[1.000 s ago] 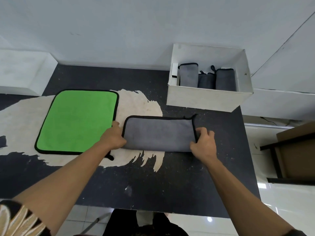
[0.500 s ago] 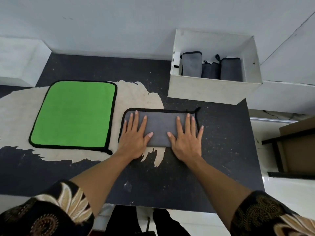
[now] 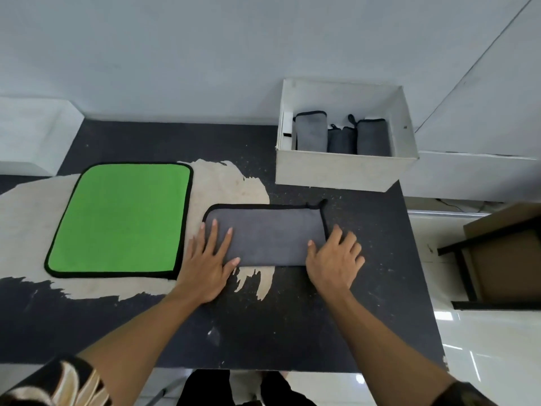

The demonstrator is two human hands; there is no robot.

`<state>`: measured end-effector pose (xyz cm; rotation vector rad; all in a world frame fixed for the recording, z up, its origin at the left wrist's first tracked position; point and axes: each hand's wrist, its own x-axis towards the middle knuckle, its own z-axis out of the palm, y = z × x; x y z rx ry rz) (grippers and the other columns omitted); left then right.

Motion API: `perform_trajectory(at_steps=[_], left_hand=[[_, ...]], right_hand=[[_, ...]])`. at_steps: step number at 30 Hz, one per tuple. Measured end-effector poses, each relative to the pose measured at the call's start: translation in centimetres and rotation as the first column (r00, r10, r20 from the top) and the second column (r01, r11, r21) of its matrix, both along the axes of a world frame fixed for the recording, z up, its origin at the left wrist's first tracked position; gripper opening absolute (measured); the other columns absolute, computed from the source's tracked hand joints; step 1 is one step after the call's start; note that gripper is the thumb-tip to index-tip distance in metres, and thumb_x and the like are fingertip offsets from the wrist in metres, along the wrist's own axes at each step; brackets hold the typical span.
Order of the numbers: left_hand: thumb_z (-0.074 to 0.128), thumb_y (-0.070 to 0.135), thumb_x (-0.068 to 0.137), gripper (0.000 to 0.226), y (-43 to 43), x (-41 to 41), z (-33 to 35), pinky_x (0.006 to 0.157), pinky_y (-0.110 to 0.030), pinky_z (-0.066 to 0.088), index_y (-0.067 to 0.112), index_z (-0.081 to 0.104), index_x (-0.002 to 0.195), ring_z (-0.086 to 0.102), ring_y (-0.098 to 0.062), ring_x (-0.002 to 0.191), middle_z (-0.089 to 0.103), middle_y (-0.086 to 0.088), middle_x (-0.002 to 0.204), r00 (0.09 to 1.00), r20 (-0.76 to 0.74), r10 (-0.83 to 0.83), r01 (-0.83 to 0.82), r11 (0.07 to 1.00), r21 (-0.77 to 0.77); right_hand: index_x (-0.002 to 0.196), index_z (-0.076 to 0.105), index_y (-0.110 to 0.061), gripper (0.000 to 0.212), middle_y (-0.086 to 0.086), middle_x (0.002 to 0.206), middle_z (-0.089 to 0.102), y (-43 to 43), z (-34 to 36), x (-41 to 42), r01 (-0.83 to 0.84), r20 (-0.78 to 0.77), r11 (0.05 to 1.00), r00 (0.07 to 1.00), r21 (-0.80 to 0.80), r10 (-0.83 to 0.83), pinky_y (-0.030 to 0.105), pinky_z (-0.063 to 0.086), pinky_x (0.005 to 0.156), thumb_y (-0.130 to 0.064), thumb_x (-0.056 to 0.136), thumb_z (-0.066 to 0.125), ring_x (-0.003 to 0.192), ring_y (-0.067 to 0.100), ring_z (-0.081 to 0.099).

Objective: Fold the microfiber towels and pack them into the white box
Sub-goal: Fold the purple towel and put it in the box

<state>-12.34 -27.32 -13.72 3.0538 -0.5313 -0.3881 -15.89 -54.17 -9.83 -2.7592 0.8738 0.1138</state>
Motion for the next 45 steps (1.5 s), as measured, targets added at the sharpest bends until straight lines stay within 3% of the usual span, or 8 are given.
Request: perform_trajectory(at_steps=[3,7,15,20,27,32,39,45], left_hand=[[0.009,0.065,0.097,0.072,-1.8,0.8,1.9,0.121,-0.049,-0.002,0.026,-0.010,0.156,-0.017,-0.035,0.149,-0.021,-0.014,0.161,0.999,0.037,0.039,-0.038,0.998,-0.042],[0.048,0.040,0.096,0.048,-7.6,3.0,5.1,0.107,-0.046,0.032,0.014,0.048,0.136,0.040,-0.037,0.130,0.041,-0.017,0.144,0.990,0.132,0.051,-0.026,0.983,-0.183],[0.050,0.045,0.096,0.045,-17.4,4.4,7.8,0.076,-0.034,0.045,0.013,0.051,0.127,0.058,-0.027,0.110,0.059,-0.007,0.124,0.900,-0.402,0.168,-0.257,0.950,-0.179],[0.043,0.063,0.093,0.065,-21.3,2.8,7.3,0.081,-0.034,0.044,0.013,0.055,0.132,0.056,-0.028,0.120,0.058,-0.006,0.135,0.900,-0.410,0.151,-0.226,0.964,-0.141],[0.079,0.055,0.070,0.056,-26.2,5.0,9.5,0.075,-0.033,0.060,0.011,0.066,0.103,0.069,-0.024,0.082,0.068,-0.006,0.098,0.714,-0.664,0.222,-0.431,0.887,-0.166],[0.067,0.024,0.078,0.015,-26.3,5.6,10.2,0.059,-0.027,0.055,0.010,0.061,0.079,0.065,-0.021,0.070,0.065,-0.005,0.080,0.828,-0.515,0.221,-0.310,0.946,-0.093],[0.064,0.017,0.084,0.020,-22.2,7.2,10.6,0.035,-0.018,0.035,0.009,0.057,0.067,0.059,-0.017,0.054,0.062,-0.006,0.069,0.819,-0.508,0.268,-0.420,0.883,-0.211],[0.060,0.011,0.089,0.010,-14.3,9.9,10.8,0.059,-0.029,0.050,0.002,0.064,0.087,0.060,-0.022,0.076,0.063,-0.013,0.087,0.753,-0.589,0.293,-0.542,0.784,-0.303]], right_hand=[[0.125,0.047,-0.011,0.058,0.014,0.127,0.053,-0.8,0.9,0.0,0.105,-0.085,0.992,0.991,0.066,-0.100,0.047,0.037,0.096,-0.052,0.087,0.061,0.117,0.035,0.048],[0.115,0.058,-0.013,0.044,0.009,0.117,0.065,-1.6,1.9,1.4,0.244,-0.252,0.937,0.951,0.248,-0.181,0.044,0.037,0.098,-0.045,0.086,0.063,0.113,0.032,0.056],[0.087,0.066,-0.003,0.014,0.015,0.084,0.070,-3.6,3.3,1.1,0.448,-0.314,0.674,0.894,0.587,-0.320,0.041,0.062,0.065,-0.013,0.079,0.071,0.070,0.027,0.070],[0.083,0.067,-0.004,0.014,0.013,0.078,0.070,-5.1,2.9,-0.8,0.478,-0.301,0.646,0.878,0.595,-0.373,0.042,0.062,0.068,-0.017,0.078,0.070,0.067,0.025,0.070],[0.094,0.062,-0.020,0.011,-0.004,0.080,0.059,-4.6,2.9,-1.1,0.213,-0.050,0.782,0.972,0.586,-0.228,0.029,0.043,0.065,-0.017,0.084,0.062,0.085,0.023,0.063],[0.098,0.062,-0.020,0.018,-0.006,0.084,0.061,-3.6,3.2,-1.3,0.121,0.022,0.795,0.986,0.594,-0.167,0.029,0.045,0.067,-0.021,0.081,0.070,0.080,0.017,0.058],[0.079,0.050,-0.027,0.015,-0.014,0.069,0.054,-1.5,4.3,-1.3,-0.024,0.115,0.870,0.993,0.492,-0.038,0.022,0.034,0.049,-0.030,0.081,0.065,0.065,0.011,0.054],[0.099,0.061,-0.020,0.017,0.001,0.089,0.069,3.9,4.9,-0.1,-0.304,0.244,0.819,0.948,0.486,0.206,0.030,0.050,0.066,-0.025,0.083,0.063,0.081,0.023,0.065]])
